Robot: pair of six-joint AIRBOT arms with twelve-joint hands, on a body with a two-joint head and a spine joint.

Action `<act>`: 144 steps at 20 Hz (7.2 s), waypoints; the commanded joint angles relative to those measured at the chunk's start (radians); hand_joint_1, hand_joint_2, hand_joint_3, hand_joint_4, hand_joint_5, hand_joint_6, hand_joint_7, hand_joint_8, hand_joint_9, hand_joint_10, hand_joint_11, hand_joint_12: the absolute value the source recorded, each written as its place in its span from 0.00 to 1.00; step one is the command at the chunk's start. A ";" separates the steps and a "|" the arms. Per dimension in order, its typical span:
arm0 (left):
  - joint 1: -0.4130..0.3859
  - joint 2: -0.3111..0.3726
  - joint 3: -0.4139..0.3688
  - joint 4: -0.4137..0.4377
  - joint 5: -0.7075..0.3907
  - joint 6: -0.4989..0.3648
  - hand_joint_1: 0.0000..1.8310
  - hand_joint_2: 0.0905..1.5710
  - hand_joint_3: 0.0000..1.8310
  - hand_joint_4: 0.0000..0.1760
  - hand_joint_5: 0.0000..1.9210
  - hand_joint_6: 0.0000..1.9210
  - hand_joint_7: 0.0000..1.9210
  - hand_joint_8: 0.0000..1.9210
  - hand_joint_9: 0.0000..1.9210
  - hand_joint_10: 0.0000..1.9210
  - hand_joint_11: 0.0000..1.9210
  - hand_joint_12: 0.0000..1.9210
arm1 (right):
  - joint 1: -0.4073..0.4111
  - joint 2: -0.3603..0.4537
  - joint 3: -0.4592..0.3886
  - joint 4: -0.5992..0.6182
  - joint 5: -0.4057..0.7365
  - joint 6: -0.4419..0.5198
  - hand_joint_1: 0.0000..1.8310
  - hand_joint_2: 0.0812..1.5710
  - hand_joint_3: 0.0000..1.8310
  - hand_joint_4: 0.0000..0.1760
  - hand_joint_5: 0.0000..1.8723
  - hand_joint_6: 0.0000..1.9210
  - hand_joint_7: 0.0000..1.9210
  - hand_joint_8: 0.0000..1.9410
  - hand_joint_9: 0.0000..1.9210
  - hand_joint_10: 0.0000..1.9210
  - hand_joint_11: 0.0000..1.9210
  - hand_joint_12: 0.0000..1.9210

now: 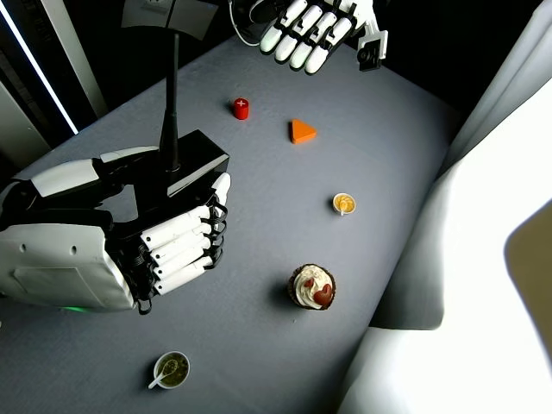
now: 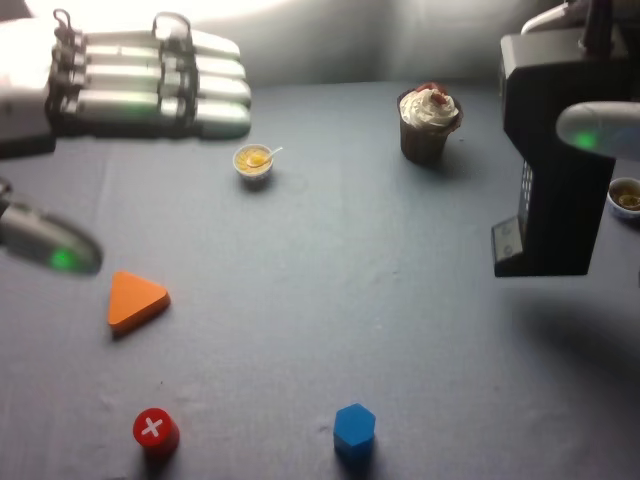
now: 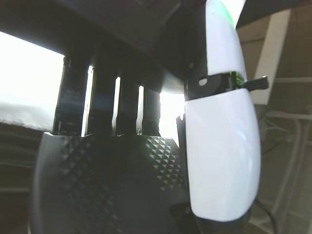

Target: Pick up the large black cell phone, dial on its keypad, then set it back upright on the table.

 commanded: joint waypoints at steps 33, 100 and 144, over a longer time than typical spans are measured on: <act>-0.140 -0.146 -0.255 -0.066 0.642 0.009 0.71 0.80 0.00 1.00 0.01 0.00 0.34 0.82 0.35 1.00 0.07 1.00 | 0.184 0.009 -0.049 0.062 0.051 -0.140 0.81 0.71 0.00 0.00 0.48 0.52 0.45 0.54 0.44 0.64 0.40 0.87; -0.060 0.022 -0.252 -0.239 0.204 -0.610 0.00 0.76 0.00 0.19 0.09 0.00 0.05 0.00 0.04 0.00 0.00 0.16 | -0.024 -0.140 0.125 0.180 0.352 -0.124 0.75 0.71 0.00 0.00 0.44 0.59 0.47 0.51 0.51 0.63 0.47 0.59; -0.060 0.033 -0.300 -0.077 0.691 -1.045 0.00 0.74 0.00 0.14 0.08 0.00 0.08 0.00 0.07 0.00 0.00 0.16 | -0.109 -0.264 0.190 0.156 0.431 -0.099 0.81 0.68 0.00 0.00 0.51 0.48 0.51 0.42 0.51 0.53 0.45 0.80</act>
